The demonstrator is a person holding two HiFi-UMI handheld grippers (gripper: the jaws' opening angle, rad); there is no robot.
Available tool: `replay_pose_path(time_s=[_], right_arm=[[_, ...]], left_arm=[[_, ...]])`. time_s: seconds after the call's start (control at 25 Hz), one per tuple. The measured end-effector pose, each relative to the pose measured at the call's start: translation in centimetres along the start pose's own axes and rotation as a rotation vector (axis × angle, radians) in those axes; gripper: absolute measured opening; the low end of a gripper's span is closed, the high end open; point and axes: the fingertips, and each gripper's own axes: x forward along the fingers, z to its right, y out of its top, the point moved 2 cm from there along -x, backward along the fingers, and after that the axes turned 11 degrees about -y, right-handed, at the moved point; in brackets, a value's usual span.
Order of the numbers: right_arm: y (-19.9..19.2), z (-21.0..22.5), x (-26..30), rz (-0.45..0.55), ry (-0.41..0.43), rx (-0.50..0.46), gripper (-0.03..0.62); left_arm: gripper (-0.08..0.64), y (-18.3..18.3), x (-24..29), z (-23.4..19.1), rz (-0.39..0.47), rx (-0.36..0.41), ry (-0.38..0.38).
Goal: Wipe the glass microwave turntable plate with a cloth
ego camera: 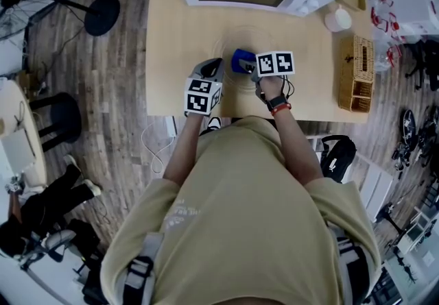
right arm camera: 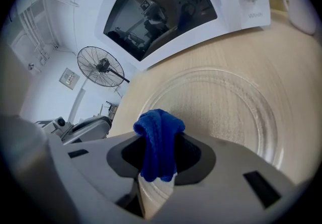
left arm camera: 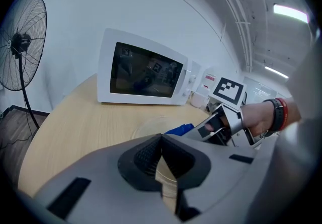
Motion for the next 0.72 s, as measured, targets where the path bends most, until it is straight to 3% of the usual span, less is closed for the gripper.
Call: replay_pose_path(time_s=[0.72], right_arm=[[-0.3, 3.3, -2.1, 0.037, -0.022, 0.077, 0.135]], left_arm=[[0.018, 0.1, 2.1, 1.9, -0.029, 0.028, -0.047]])
